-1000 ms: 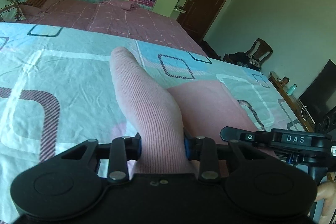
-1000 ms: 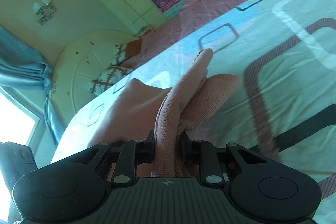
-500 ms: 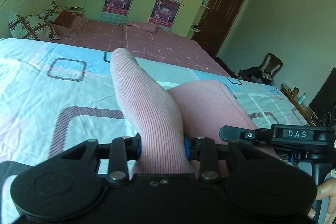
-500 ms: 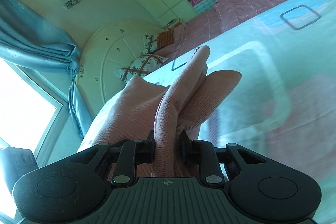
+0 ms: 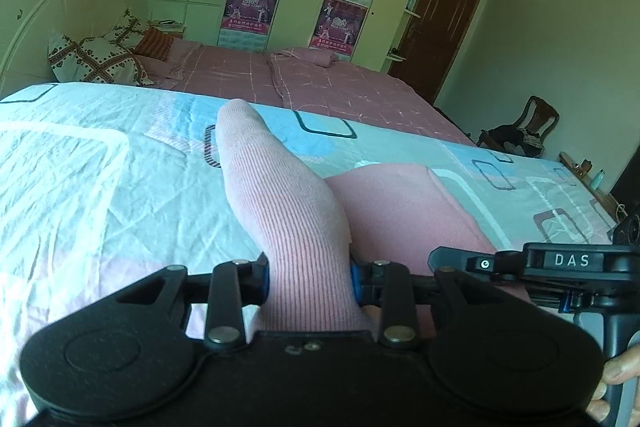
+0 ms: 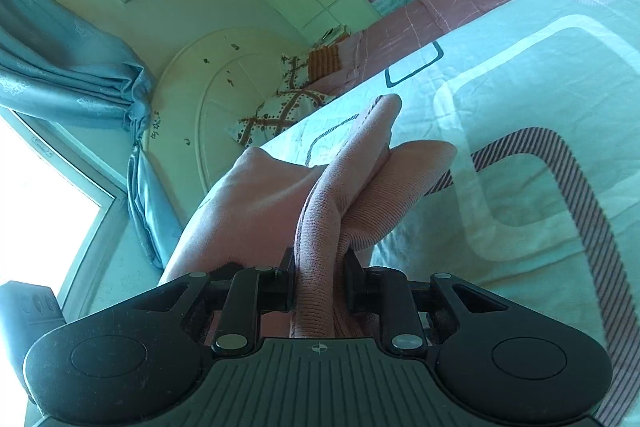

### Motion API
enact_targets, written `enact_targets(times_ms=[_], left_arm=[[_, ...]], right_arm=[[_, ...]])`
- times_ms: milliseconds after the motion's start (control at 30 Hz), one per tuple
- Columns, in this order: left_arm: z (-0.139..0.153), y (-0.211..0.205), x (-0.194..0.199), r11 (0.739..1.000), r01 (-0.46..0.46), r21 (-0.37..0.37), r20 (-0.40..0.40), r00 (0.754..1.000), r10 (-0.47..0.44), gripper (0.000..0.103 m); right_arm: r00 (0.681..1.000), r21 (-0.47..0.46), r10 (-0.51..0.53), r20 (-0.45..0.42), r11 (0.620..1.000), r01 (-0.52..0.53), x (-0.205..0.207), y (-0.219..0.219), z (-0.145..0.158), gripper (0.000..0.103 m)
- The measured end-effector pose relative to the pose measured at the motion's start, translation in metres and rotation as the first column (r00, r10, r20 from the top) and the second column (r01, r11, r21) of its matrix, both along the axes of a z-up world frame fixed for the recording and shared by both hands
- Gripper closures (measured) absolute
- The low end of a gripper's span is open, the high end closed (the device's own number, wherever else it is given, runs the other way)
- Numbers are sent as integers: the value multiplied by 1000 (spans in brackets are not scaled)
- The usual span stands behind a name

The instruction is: Fold small clothes

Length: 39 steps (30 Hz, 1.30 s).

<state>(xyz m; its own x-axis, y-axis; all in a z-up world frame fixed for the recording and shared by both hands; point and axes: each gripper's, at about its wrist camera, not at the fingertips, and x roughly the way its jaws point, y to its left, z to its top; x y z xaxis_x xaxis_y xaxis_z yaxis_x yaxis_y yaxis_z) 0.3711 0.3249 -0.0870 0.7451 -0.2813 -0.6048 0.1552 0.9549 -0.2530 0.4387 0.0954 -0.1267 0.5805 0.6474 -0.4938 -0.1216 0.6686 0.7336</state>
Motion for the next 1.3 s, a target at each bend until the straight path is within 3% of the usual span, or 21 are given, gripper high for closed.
enact_targets(times_ms=[167, 267, 567, 700, 833, 933, 1100, 1300], left_arm=[[-33, 20, 11, 999, -37, 24, -38, 999, 38, 71], [-56, 37, 5, 997, -80, 14, -61, 995, 81, 65], [-59, 50, -4, 989, -149, -15, -62, 987, 148, 40], [-46, 50, -12, 989, -150, 14, -43, 988, 150, 44], [-21, 50, -22, 985, -170, -1, 46, 984, 170, 45], [-12, 43, -10, 989, -148, -8, 54, 987, 148, 45], [-32, 32, 25, 987, -155, 28, 6, 988, 155, 46], [-54, 42, 41, 980, -192, 55, -51, 980, 195, 38]], right_arm=[[999, -35, 8, -42, 999, -9, 16, 8, -30, 81], [995, -52, -16, -95, 999, 11, 20, 0, -50, 81], [992, -123, 0, -127, 992, -15, 20, -6, -68, 79], [993, -108, -10, -120, 994, -3, 20, -12, -58, 74], [993, -101, -34, -113, 995, 22, 28, -21, -47, 73], [991, -93, -61, -121, 994, 50, 39, -20, -45, 73], [984, -122, -87, -156, 990, 69, 68, -6, -52, 73], [982, -280, -149, -120, 954, 110, 87, 11, -61, 73]])
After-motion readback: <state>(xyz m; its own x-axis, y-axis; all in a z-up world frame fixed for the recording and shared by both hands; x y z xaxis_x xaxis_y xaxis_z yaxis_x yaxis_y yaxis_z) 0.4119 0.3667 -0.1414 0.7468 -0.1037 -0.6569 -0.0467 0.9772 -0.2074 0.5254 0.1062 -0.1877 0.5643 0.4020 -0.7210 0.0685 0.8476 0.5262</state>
